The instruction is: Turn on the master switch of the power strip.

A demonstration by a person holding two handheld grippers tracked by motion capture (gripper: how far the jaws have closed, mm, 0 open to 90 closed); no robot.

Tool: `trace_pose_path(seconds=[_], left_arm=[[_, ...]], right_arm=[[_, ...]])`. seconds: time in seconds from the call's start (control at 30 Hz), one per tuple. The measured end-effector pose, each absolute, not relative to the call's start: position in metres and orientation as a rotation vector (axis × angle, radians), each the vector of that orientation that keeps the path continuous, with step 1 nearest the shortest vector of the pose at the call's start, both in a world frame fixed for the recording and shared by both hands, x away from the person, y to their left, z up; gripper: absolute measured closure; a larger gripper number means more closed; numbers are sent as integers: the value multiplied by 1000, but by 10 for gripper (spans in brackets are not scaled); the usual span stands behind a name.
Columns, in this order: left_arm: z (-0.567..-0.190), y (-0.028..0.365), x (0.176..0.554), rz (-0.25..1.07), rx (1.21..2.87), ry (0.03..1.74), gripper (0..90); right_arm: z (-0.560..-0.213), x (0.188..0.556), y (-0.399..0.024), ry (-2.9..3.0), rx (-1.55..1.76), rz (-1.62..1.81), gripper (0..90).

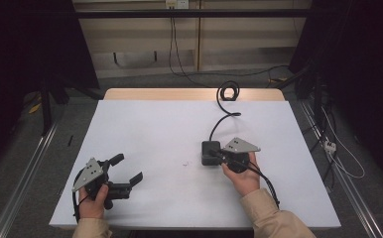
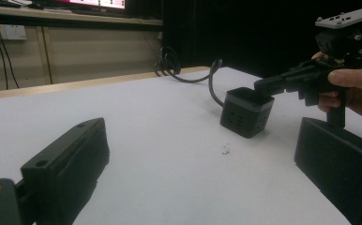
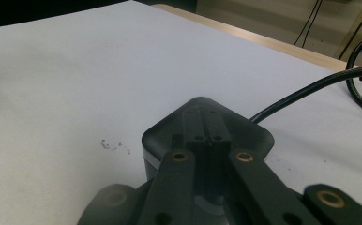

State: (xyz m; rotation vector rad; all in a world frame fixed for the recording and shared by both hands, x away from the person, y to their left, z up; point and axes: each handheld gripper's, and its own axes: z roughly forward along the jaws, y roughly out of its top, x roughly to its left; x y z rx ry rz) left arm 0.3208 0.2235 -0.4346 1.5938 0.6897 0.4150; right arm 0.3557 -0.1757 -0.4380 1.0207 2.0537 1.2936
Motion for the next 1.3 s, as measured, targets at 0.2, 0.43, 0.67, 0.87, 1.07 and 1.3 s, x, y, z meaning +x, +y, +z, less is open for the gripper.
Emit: trace_pose_path(seconds=[0.2, 0.43, 0.67, 0.87, 1.07, 1.3], left_arm=[[-434, 225, 321, 419, 1588, 690, 31], [-434, 225, 321, 418, 1588, 690, 31], [-434, 225, 322, 419, 1589, 688, 31], [-434, 225, 323, 416, 1589, 688, 31], [-434, 224, 324, 414, 1590, 685, 31], [-434, 224, 324, 417, 1587, 686, 31]], right_arm=[[-438, 356, -176, 2058, 1027, 1297, 900], [-438, 356, -176, 2051, 1036, 1302, 900], [-438, 357, -177, 2055, 1040, 1308, 900], [-438, 357, -179, 2038, 1065, 1343, 900], [-438, 356, -178, 2016, 1051, 1345, 900], [-435, 355, -183, 2001, 1063, 1397, 797]])
